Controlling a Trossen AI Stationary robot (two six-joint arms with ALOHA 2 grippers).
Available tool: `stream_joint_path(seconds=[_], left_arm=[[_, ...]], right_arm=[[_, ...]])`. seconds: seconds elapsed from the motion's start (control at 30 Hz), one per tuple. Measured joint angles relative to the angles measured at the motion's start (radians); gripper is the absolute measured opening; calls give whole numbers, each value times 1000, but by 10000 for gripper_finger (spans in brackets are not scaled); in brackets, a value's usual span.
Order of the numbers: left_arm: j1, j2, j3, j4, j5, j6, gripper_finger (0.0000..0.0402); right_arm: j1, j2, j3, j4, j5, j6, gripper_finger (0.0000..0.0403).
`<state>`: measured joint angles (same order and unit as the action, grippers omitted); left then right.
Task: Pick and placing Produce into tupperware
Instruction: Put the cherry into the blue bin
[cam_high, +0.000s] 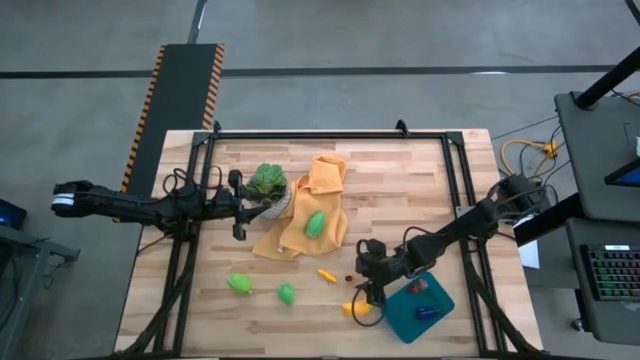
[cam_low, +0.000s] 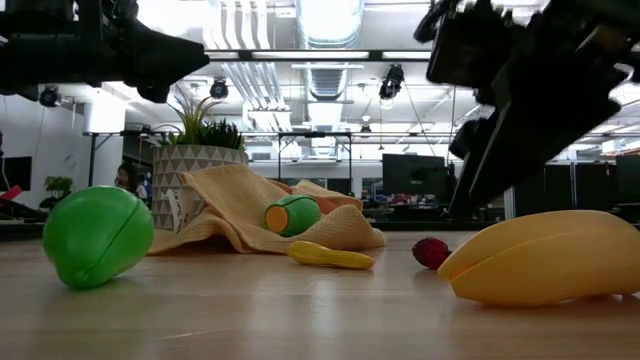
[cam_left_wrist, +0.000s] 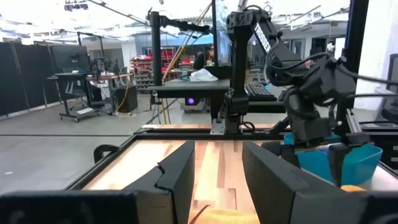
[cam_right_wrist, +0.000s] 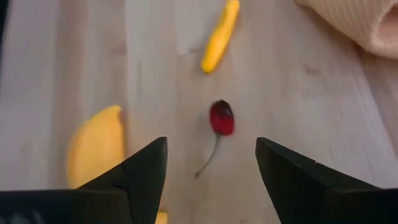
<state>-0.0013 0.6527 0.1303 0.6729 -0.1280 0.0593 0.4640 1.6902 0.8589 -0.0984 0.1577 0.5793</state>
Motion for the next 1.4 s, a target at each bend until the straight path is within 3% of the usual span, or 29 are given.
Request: stream_joint_path(seconds=[1.17, 1.4], left_arm=[[0, 1, -4, 0, 5, 0, 121], [0, 1, -3, 0, 5, -1, 121]], right_arm=[[-11, 89, 6, -2, -28, 44, 223], [-9, 91, 6, -2, -50, 15, 182]])
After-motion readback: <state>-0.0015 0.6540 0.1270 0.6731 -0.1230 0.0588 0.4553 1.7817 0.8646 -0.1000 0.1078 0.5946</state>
